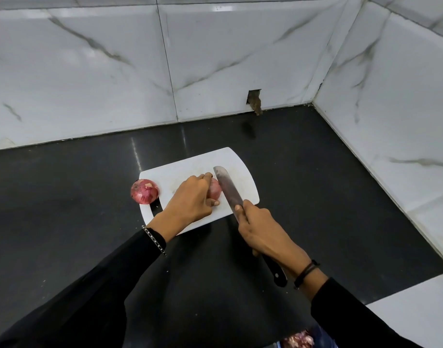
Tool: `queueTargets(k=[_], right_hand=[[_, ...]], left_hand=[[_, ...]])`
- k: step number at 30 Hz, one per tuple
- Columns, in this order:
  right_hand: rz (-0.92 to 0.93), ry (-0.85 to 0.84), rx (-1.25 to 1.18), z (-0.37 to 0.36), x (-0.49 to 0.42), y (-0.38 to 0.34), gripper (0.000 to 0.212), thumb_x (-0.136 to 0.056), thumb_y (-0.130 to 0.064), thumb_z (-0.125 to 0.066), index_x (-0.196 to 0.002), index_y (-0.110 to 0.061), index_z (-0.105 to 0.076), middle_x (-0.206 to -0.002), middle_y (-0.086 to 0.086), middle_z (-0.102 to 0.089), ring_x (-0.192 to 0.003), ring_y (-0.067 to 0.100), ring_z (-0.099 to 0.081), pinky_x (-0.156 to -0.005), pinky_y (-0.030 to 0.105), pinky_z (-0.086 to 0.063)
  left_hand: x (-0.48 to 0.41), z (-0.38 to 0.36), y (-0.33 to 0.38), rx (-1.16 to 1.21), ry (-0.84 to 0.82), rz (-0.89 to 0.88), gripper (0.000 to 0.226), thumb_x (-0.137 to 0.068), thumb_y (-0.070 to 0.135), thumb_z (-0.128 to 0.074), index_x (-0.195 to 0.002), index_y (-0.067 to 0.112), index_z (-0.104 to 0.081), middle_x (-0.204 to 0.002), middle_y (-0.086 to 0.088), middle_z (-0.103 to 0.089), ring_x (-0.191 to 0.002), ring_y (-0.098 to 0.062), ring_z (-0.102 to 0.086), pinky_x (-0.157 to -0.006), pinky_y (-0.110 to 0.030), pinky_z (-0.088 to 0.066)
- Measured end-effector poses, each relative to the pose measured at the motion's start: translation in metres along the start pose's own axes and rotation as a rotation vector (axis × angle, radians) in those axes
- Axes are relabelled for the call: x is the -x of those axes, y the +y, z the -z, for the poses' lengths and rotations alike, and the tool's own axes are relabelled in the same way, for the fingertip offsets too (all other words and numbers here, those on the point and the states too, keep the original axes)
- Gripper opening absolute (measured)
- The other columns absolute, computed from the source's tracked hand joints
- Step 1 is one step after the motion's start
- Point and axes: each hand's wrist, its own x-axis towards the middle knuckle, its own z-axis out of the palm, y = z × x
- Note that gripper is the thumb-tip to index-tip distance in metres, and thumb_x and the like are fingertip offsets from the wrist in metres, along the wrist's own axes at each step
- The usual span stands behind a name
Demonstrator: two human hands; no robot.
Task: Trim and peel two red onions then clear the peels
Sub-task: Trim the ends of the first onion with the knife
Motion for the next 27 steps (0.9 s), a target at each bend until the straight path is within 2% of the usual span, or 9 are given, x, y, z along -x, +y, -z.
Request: queueTargets(k=[4,7,10,13,15,18,22,27], right_hand=[[0.010,0.015,0.000,-0.005,-0.003,-0.004,0.033,-0.107,-0.043,-0.024,-0.099,-0.016,-0.041,-0.092,0.007,-0.056,-0.049,0.017,-0.056,-0.038,0.019,-0.041],[0.006,0.008,0.001,-0.007,-0.007,-0.007,0.031,-0.108,-0.042,-0.025,-0.101,-0.017,-0.040,-0.095,0.009,-0.056,-0.053,0.019,-0.059,-0.042,0.024,-0.048],[-0.020,0.000,0.049,-0.006,-0.013,-0.012,0.023,-0.108,-0.036,-0.027,-0.105,-0.017,-0.039,-0.100,0.010,-0.055,-0.060,0.022,-0.061,-0.046,0.028,-0.053],[-0.026,0.001,0.059,-0.003,-0.024,-0.017,0.018,-0.108,-0.030,-0.029,-0.108,-0.016,-0.040,-0.102,0.011,-0.054,-0.067,0.033,-0.070,-0.047,0.033,-0.057],[-0.034,-0.021,0.041,0.002,-0.028,-0.019,0.020,-0.107,-0.031,-0.029,-0.109,-0.016,-0.042,-0.103,0.011,-0.055,-0.069,0.034,-0.072,-0.046,0.030,-0.055],[-0.045,-0.065,-0.037,0.011,-0.018,-0.014,0.022,-0.106,-0.033,-0.032,-0.103,-0.015,-0.045,-0.102,0.013,-0.057,-0.060,0.031,-0.067,-0.047,0.031,-0.055],[-0.076,-0.110,-0.043,0.015,-0.003,-0.010,0.027,-0.107,-0.037,-0.032,-0.103,-0.014,-0.046,-0.103,0.013,-0.056,-0.056,0.023,-0.061,-0.047,0.028,-0.053],[-0.013,-0.038,0.081,0.008,-0.023,-0.018,0.015,-0.106,-0.023,-0.034,-0.106,-0.011,-0.044,-0.101,0.011,-0.052,-0.057,0.024,-0.060,-0.043,0.030,-0.049]], left_hand=[[-0.001,0.000,-0.003,0.013,0.018,-0.007,0.051,-0.088,0.028,-0.073,-0.127,0.004,-0.053,-0.113,-0.014,-0.064,-0.099,-0.030,-0.055,-0.079,-0.033,-0.041],[-0.002,0.000,-0.003,0.033,0.024,-0.007,0.040,-0.088,0.029,-0.072,-0.115,0.005,-0.055,-0.105,-0.013,-0.064,-0.085,-0.024,-0.047,-0.072,-0.030,-0.034],[-0.003,0.002,-0.001,0.036,0.019,-0.021,0.030,-0.088,0.027,-0.071,-0.103,0.008,-0.054,-0.099,-0.010,-0.063,-0.081,-0.020,-0.043,-0.071,-0.028,-0.031],[-0.005,0.008,0.002,0.011,0.014,-0.039,0.026,-0.088,0.026,-0.072,-0.090,0.015,-0.048,-0.087,-0.002,-0.055,-0.078,-0.020,-0.043,-0.068,-0.027,-0.028],[-0.006,0.011,0.005,0.015,-0.001,-0.045,0.026,-0.088,0.024,-0.072,-0.085,0.017,-0.047,-0.076,0.006,-0.046,-0.077,-0.020,-0.044,-0.068,-0.026,-0.028],[-0.006,0.014,0.008,-0.010,-0.033,-0.058,0.027,-0.089,0.024,-0.071,-0.083,0.017,-0.046,-0.068,0.012,-0.036,-0.076,-0.018,-0.040,-0.066,-0.026,-0.026],[-0.010,0.014,0.006,-0.004,-0.044,-0.079,0.028,-0.088,0.027,-0.073,-0.087,0.016,-0.047,-0.067,0.011,-0.037,-0.075,-0.017,-0.040,-0.066,-0.027,-0.028],[-0.015,0.007,0.001,0.003,-0.005,-0.084,0.025,-0.086,0.028,-0.073,-0.087,0.015,-0.051,-0.068,0.009,-0.041,-0.074,-0.019,-0.043,-0.066,-0.028,-0.030]])
